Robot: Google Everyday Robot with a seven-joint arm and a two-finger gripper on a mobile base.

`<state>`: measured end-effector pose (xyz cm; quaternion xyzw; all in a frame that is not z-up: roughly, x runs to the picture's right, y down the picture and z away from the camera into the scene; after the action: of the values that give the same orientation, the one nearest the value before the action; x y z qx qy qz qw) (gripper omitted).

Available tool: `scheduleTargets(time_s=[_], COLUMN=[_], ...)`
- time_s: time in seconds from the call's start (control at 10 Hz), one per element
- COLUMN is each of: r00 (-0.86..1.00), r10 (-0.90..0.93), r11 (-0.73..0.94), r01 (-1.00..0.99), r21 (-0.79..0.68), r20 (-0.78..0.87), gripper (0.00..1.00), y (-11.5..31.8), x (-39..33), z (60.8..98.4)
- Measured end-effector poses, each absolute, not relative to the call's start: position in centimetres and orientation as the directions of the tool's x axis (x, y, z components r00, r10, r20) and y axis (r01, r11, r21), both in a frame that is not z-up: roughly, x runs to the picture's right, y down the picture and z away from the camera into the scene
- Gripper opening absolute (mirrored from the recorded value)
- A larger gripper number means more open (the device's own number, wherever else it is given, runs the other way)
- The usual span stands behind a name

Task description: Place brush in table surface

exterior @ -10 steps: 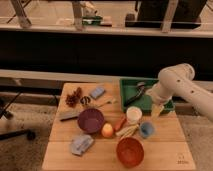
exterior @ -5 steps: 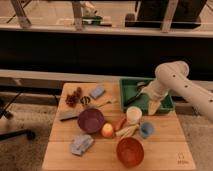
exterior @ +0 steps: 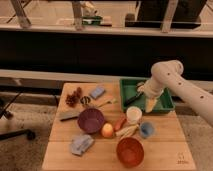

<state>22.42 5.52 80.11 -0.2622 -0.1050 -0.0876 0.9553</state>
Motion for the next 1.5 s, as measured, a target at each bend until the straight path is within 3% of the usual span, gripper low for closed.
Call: scheduleTargets(time_s=[1.5], r00=[0.947], r10=[-0.187], r11=[0.849], r01=[0.289], r21=[-0.442], r20=[0.259], gripper=[0.80], y=[2.5], x=[23.2], z=[88.0])
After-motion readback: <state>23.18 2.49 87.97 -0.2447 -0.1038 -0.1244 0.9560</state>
